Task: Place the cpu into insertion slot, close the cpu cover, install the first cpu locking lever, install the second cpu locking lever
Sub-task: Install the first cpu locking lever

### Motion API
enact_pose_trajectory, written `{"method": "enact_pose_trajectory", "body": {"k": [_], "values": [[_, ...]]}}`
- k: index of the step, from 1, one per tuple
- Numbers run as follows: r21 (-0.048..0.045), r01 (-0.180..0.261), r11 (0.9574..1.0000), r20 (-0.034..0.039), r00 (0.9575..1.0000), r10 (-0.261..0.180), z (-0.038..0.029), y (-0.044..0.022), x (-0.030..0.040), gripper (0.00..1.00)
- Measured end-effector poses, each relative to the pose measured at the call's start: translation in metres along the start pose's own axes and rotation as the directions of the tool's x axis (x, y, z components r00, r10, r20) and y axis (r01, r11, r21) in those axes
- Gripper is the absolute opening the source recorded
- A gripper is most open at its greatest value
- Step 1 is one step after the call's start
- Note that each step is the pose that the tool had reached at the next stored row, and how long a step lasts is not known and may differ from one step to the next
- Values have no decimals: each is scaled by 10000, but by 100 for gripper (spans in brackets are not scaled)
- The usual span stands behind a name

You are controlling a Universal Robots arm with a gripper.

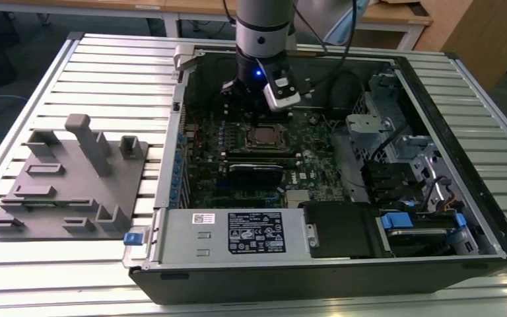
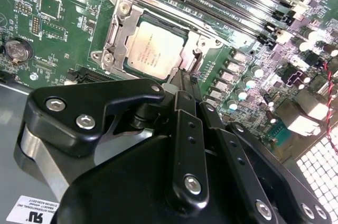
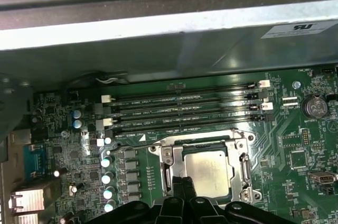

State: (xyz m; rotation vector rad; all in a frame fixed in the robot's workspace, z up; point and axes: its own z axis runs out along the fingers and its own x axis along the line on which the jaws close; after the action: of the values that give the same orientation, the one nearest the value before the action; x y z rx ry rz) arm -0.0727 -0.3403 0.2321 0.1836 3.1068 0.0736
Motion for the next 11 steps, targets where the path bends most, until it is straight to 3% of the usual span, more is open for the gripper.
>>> {"method": "enact_pose_trajectory", "body": {"k": [11], "values": [[0,0,10000,0,10000,0,-41,1,2,10]]}}
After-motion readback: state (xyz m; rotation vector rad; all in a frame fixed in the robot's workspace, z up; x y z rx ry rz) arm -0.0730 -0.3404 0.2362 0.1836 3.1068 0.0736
